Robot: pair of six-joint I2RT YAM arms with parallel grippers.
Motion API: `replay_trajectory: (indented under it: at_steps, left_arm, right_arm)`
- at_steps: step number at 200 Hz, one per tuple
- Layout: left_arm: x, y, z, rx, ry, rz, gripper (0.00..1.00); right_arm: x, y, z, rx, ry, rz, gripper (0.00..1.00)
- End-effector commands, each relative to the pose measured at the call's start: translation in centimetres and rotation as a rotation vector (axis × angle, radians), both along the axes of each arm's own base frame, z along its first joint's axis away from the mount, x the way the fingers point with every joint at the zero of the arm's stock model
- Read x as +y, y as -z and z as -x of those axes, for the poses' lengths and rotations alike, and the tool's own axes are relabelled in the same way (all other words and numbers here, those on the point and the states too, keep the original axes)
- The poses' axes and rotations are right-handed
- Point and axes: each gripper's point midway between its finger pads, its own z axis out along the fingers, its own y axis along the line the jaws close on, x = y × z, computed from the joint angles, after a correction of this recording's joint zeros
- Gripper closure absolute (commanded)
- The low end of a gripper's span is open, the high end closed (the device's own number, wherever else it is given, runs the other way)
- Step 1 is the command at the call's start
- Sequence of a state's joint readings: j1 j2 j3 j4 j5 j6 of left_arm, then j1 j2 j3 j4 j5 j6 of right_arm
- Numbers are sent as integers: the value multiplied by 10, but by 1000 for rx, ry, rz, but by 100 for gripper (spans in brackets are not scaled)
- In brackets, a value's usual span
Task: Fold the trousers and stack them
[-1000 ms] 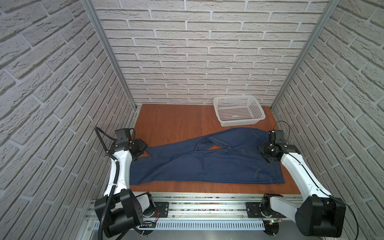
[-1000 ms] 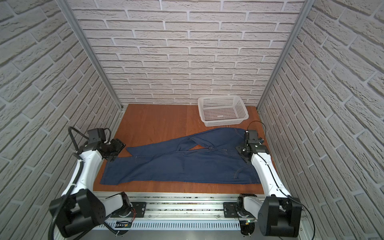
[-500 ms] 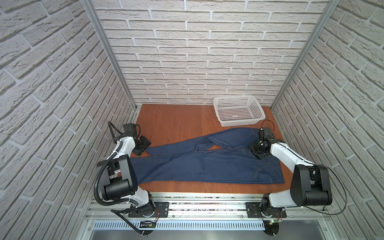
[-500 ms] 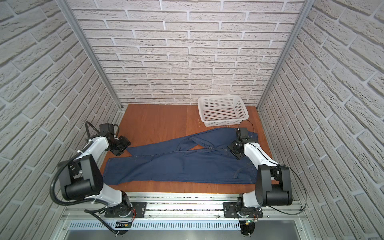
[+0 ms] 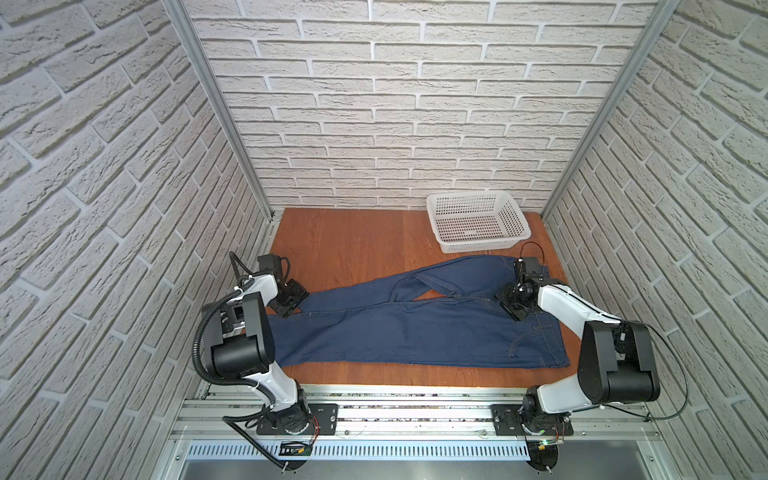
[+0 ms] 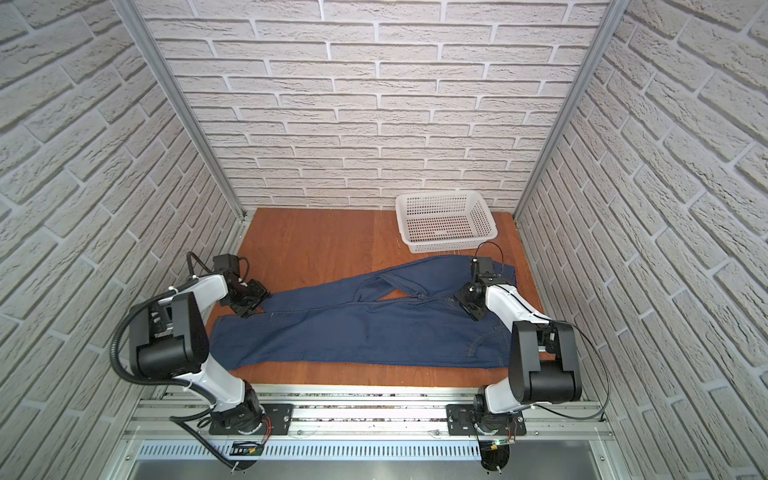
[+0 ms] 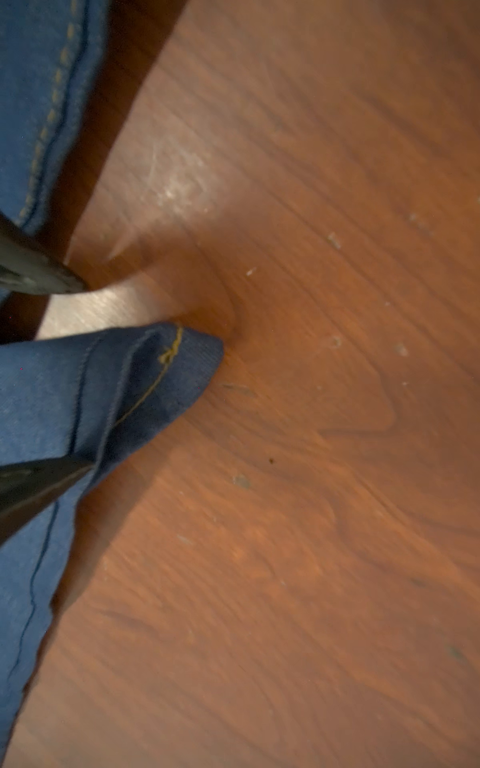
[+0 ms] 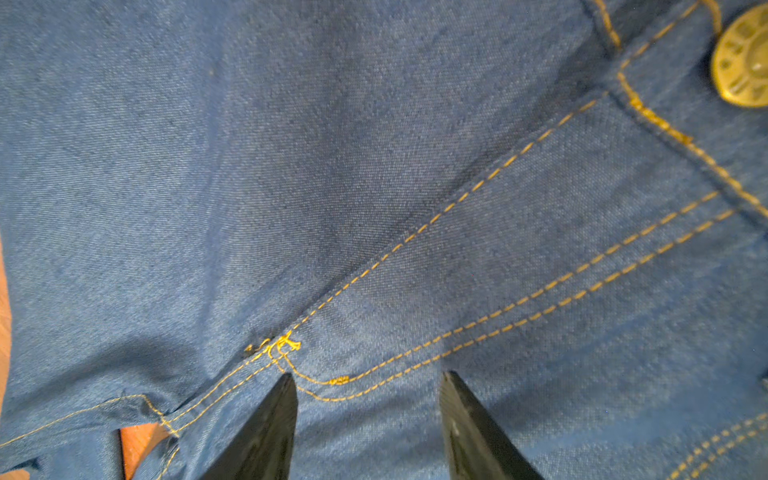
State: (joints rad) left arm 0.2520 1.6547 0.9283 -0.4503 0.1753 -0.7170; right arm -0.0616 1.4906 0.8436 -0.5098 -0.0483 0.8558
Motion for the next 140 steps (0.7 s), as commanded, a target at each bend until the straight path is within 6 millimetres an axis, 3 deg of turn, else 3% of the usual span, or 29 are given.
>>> replay_trajectory:
  at_steps: [1,20,40,56,71,95,125,140]
  left_arm:
    - [1,16,11,35,-12,-18,36]
    - [2,19,9,15,-34,-16,46]
    - [1,16,-3,-42,-57,-6,77]
    - [0,0,-19,-122,-56,0,100]
    - [-2,-28,-36,-220,-50,-2,100]
    - [-2,-94,-54,-369,-22,-38,100]
    - [7,-176,-59,-463,16,-140,100]
    - [11,-207,-59,-479,41,-189,100]
  right_arm:
    - [1,-1,-4,-14,-18,5,43]
    - [1,-1,-5,-15,-17,5,43]
    - [2,1,-4,-12,-18,1,43]
    - [2,2,-2,-10,-20,2,44]
    - [2,3,0,-5,-25,5,44]
    - [2,4,1,-4,-28,6,44]
    - [1,1,2,-5,-38,14,44]
    - [-1,0,4,-2,-38,27,44]
